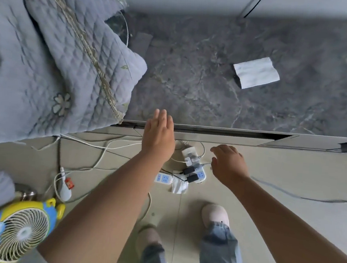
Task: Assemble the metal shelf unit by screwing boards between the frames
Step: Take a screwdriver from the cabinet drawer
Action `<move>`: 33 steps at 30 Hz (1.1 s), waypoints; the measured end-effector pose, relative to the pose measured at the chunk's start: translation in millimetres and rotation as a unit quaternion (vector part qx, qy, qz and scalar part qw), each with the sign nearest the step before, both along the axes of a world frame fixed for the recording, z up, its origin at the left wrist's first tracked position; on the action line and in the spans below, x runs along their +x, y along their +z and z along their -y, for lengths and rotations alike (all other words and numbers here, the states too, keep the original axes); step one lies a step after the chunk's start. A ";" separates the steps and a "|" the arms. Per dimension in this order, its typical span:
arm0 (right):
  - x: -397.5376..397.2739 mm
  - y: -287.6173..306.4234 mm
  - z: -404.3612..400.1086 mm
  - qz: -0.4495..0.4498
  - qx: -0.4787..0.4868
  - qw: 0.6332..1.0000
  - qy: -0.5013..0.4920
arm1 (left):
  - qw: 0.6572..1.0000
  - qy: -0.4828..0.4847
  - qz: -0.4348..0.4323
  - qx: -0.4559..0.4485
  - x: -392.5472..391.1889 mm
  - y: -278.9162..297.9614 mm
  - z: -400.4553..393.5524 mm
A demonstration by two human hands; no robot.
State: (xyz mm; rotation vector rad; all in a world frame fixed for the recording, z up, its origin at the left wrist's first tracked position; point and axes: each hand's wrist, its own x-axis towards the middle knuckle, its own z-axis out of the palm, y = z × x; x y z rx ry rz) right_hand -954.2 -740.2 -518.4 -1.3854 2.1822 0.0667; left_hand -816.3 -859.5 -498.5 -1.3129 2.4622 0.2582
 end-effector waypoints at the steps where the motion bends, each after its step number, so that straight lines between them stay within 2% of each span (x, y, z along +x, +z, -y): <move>1: 4.6 -7.1 1.0 -0.004 0.000 1.000 -0.001 | 1.000 -0.003 0.000 0.006 1.7 -8.0 7.0; 7: 25.2 -53.8 2.1 -0.007 0.006 1.000 -0.026 | 1.000 -0.013 -0.027 0.000 11.2 -52.6 24.3; 10: 20.0 -86.4 15.2 -0.014 0.005 1.000 -0.019 | 0.997 -0.068 -0.032 -0.025 5.5 -79.8 30.7; 12: 9.8 -111.5 29.7 -0.034 -0.027 0.999 0.002 | 0.989 -0.103 -0.072 -0.072 4.7 -104.8 38.2; 15: -3.6 -152.2 48.9 -0.061 -0.055 0.997 0.007 | 0.937 -0.120 -0.206 -0.255 4.4 -144.0 45.4; 17: -7.8 -177.8 57.0 -0.078 -0.083 0.994 0.000 | 0.898 -0.111 -0.255 -0.342 1.2 -165.1 49.2; 19: -9.7 -197.7 63.0 -0.128 -0.226 0.966 0.000 | 0.861 -0.101 -0.293 -0.404 -3.7 -177.0 52.2; 21: -11.6 -209.4 64.5 -0.166 -0.318 0.933 -0.006 | 0.831 -0.107 -0.307 -0.451 -7.8 -186.2 55.1; 25: -12.4 -212.1 65.5 -0.200 -0.360 0.911 -0.028 | 0.795 -0.120 -0.329 -0.496 -9.8 -192.4 62.1; 29: -10.0 -208.9 62.9 -0.193 -0.371 0.908 -0.021 | 0.809 -0.106 -0.332 -0.474 -10.5 -188.5 60.1; 33: -10.0 -202.4 57.2 -0.171 -0.362 0.916 0.002 | 0.837 -0.070 -0.370 -0.398 -10.0 -170.4 53.2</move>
